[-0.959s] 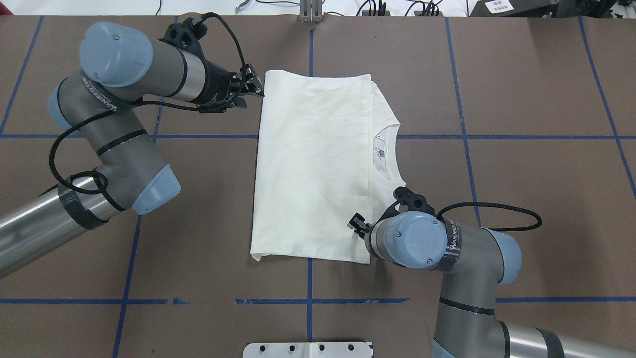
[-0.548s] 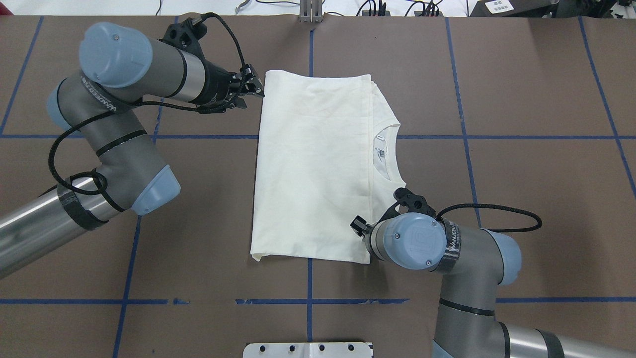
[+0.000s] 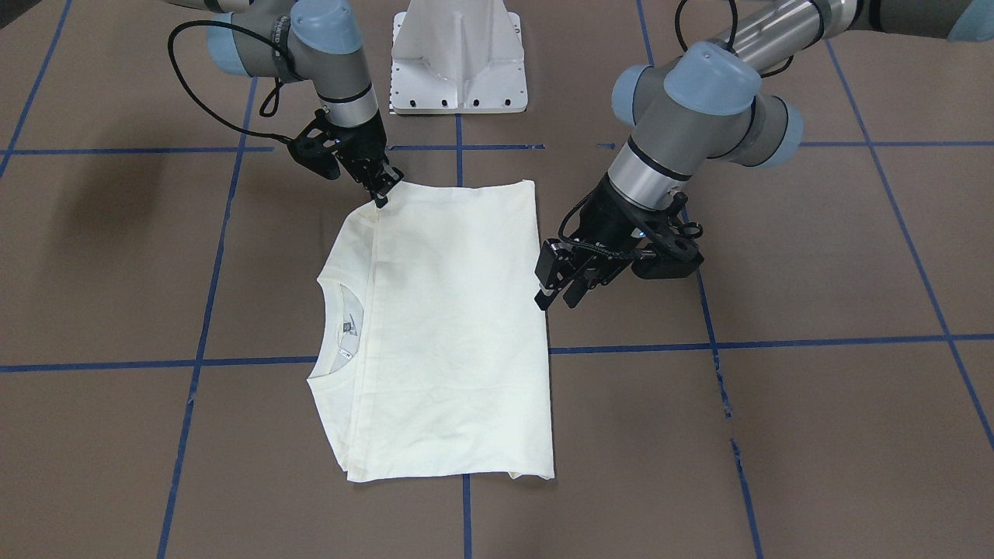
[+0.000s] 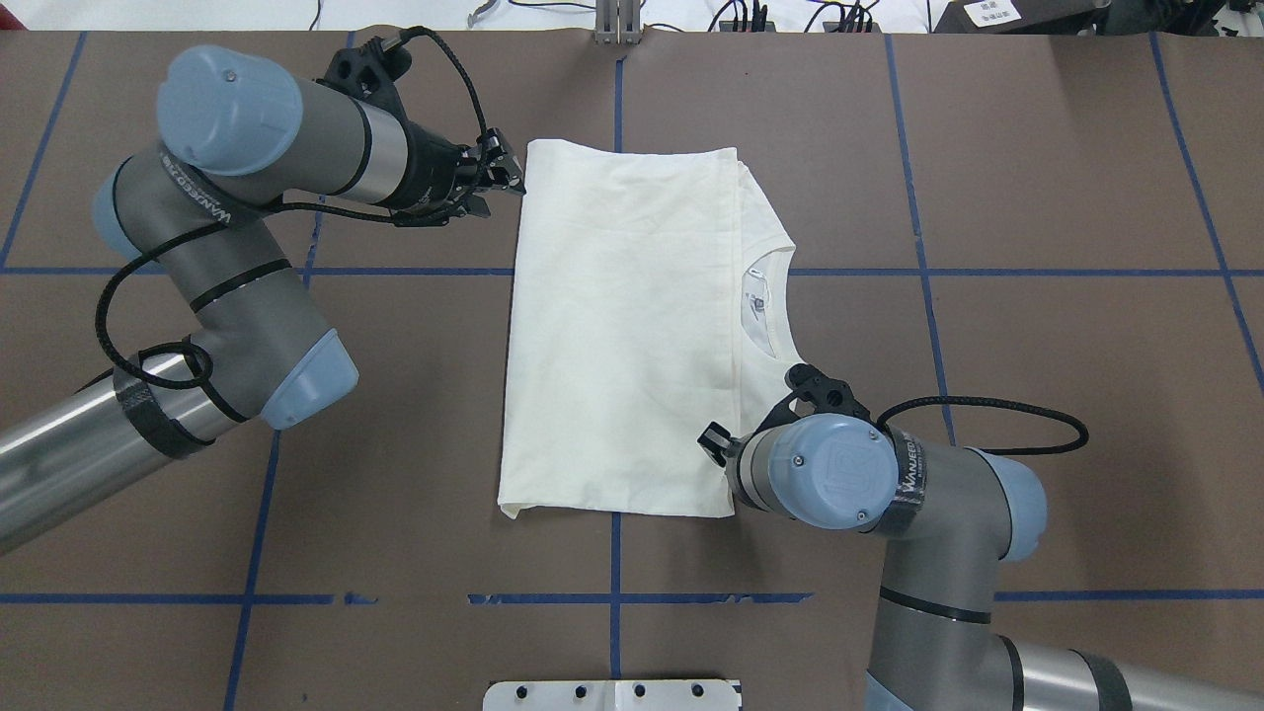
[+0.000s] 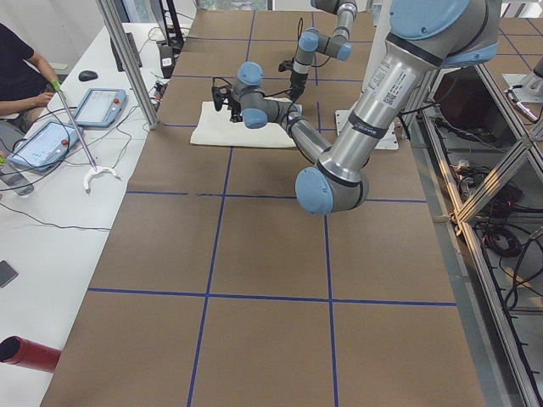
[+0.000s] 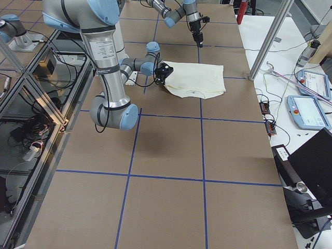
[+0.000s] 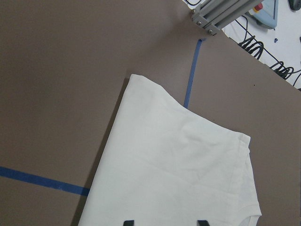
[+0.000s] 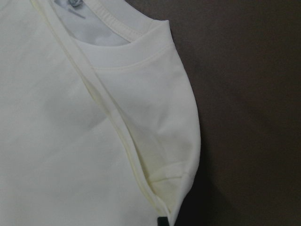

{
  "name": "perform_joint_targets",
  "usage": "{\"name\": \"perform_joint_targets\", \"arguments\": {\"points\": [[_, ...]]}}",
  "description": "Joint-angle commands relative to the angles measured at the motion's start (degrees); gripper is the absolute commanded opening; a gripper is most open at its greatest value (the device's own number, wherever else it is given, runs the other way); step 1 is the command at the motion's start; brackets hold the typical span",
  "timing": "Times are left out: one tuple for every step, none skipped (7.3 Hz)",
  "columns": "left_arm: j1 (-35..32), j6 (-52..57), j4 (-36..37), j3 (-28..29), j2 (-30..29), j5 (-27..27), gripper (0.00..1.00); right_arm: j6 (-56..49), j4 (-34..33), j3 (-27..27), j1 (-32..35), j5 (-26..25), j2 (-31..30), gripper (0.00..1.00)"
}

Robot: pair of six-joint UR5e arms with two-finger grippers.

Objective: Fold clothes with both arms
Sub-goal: 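Lower both grippers to the shirt's near edge and grasp it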

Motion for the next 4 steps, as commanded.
{"name": "perform_joint_targets", "arguments": {"points": [[9.0, -7.7, 5.2, -10.5, 7.4, 5.7, 0.54, 0.0, 0.1, 3.1, 0.0, 0.5, -2.2, 0.0], [12.4, -11.4, 11.5, -14.6, 8.3, 6.5, 0.54, 0.0, 0.1, 3.6, 0.0, 1.2, -2.7, 0.0], [16.2, -15.6, 15.0, -15.9, 8.4, 7.1, 0.52, 0.0, 0.2, 3.7, -0.1, 1.6, -3.0, 0.0], [20.3, -17.9, 15.5, -15.9, 8.6, 10.7, 0.51, 0.0, 0.2, 3.8, -0.1, 1.8, -3.0, 0.0]]}}
